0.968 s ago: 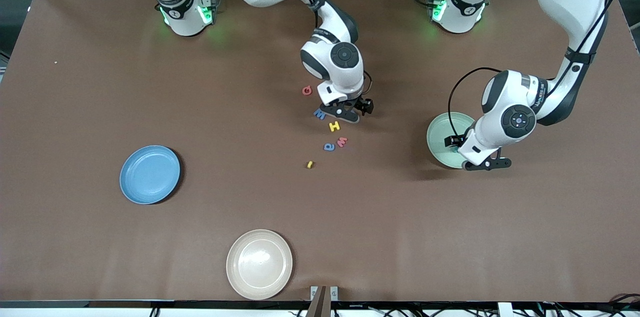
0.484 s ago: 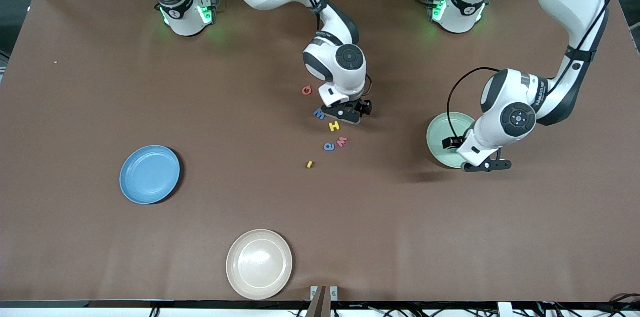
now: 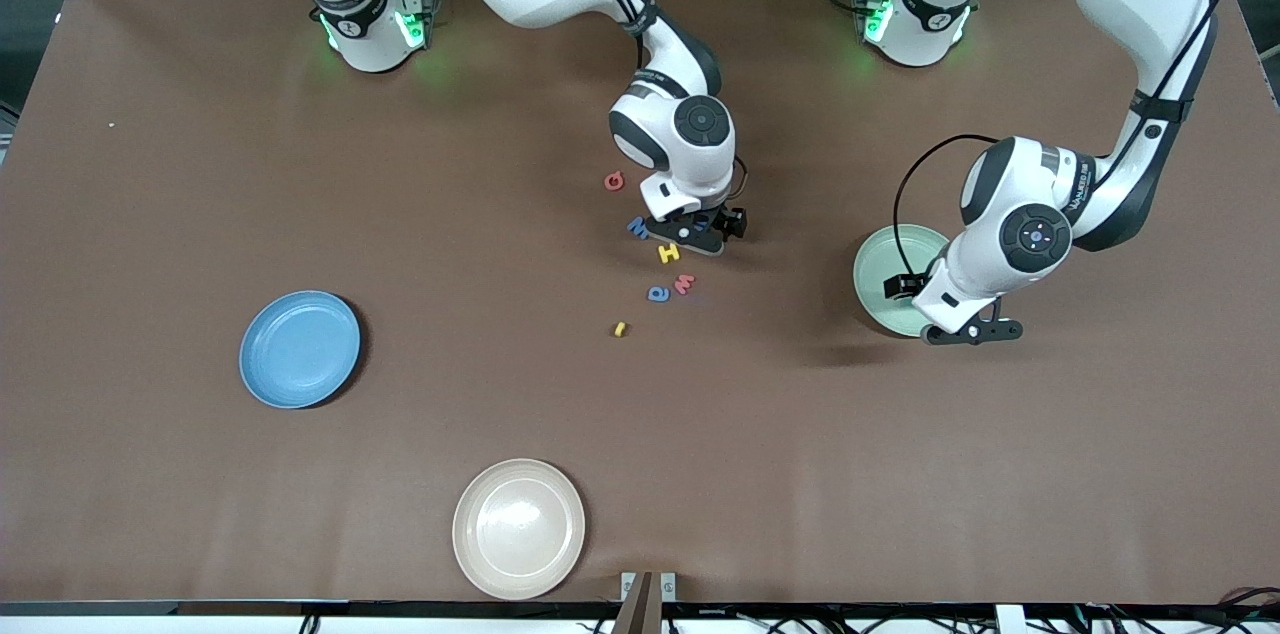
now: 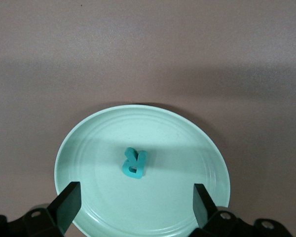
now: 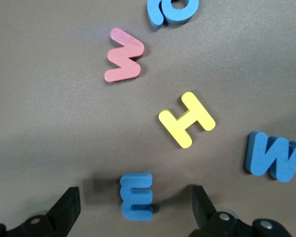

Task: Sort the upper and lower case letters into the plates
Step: 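Grasp the blue E with the right gripper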

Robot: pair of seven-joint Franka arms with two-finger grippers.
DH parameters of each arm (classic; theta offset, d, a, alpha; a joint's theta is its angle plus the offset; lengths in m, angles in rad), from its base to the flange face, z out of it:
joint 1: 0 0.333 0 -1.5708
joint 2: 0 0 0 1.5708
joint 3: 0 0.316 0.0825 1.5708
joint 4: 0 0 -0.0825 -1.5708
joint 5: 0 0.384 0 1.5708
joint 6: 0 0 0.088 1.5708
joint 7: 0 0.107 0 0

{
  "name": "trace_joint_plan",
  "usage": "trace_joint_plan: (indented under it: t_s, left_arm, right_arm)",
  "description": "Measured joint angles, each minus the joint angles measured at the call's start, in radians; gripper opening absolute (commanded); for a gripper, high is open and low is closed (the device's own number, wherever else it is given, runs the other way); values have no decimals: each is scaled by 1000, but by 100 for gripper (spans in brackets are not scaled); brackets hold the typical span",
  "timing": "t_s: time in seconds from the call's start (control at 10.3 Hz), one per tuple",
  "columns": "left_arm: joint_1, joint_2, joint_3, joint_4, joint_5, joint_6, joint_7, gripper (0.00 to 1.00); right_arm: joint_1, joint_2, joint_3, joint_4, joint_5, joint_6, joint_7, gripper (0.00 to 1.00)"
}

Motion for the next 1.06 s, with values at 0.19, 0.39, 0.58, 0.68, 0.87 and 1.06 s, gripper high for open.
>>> trace_joint_plan:
  t_s: [0.19,0.39,0.58,0.68,0.87,1.06]
  left_arm:
    - [0,0,0,0,0,-1,0,100]
    - [0,0,0,0,0,-1,0,100]
    - [-1,0,0,0,0,-1,0,100]
    - [-2,0,0,0,0,-1,0,100]
    - [-13,0,-6,0,0,-1,-2,100]
    - [-50,0,-11,4,0,-1,-35,100]
  right_arm:
    - [0,3,0,3,-7,-2,0,0]
    - [4,3,0,15,-37,-4,4,0]
    - [7,2,0,23,-47,-5,5,0]
    - [8,2,1,26,-51,-7,-1,0]
    - [10,2,0,27,-54,-4,-21,0]
    - [4,-6,-8,36,-54,-3,-33,0]
